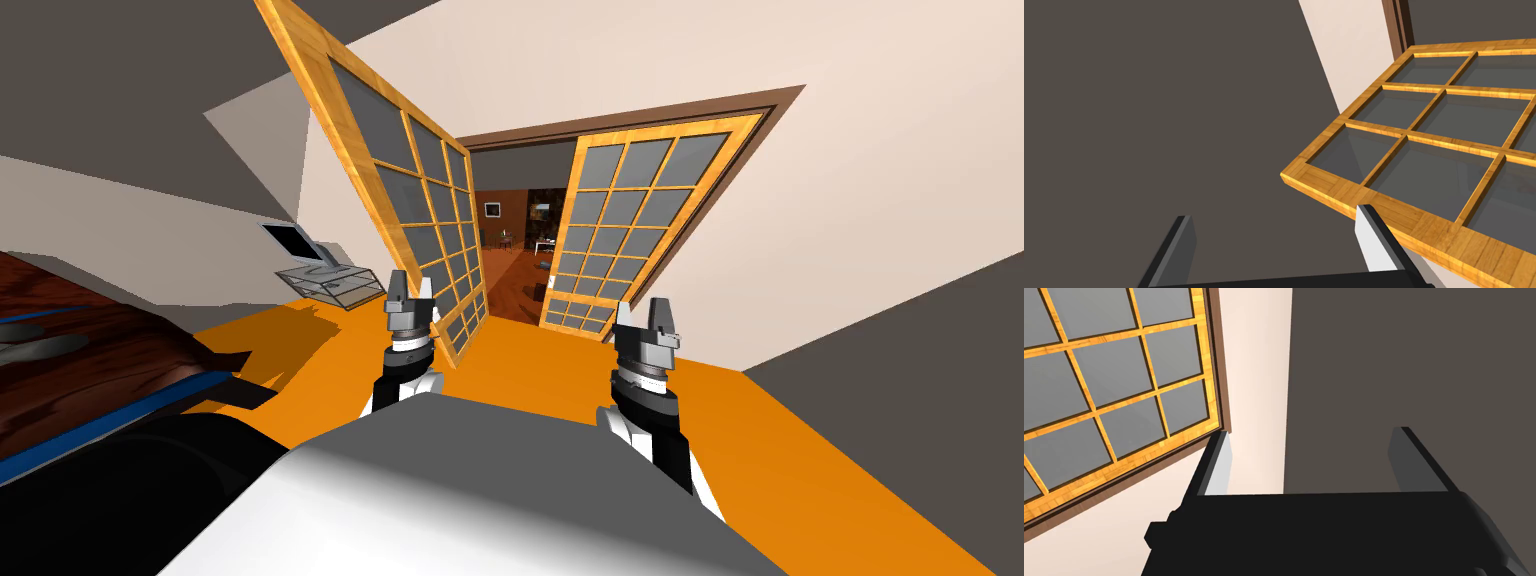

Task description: Pull the door open

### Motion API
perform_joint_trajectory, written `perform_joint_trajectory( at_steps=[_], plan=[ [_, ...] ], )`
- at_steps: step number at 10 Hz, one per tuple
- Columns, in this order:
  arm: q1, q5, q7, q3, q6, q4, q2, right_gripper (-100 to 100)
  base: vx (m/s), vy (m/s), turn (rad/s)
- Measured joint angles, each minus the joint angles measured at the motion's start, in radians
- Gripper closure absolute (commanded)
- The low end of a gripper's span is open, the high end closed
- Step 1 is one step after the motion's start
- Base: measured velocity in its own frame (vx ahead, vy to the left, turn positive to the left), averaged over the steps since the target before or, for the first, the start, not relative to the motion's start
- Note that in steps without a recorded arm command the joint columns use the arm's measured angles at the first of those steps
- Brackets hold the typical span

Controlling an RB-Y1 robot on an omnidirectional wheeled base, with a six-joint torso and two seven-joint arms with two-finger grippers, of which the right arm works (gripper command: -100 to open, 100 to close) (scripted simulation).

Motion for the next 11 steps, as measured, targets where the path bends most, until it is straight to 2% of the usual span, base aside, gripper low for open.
perform_joint_trajectory(
  at_steps=[1, 3, 6, 9, 11],
  plan=[
    [0.002, -0.009, -0.013, 0.000, -0.008, 0.014, -0.006, -100, 0.143, 0.005, 0.036],
    [-0.018, -0.030, -0.047, -0.003, -0.008, 0.056, -0.015, -100, 0.167, 0.020, 0.048],
    [-0.027, -0.059, -0.097, 0.005, -0.021, 0.111, -0.025, -100, 0.127, 0.007, 0.056],
    [-0.038, -0.091, -0.148, 0.008, -0.033, 0.166, -0.035, -100, 0.117, -0.032, 0.061],
    [-0.043, -0.113, -0.188, 0.007, -0.051, 0.211, -0.044, -100, 0.103, -0.013, 0.044]
  ],
)
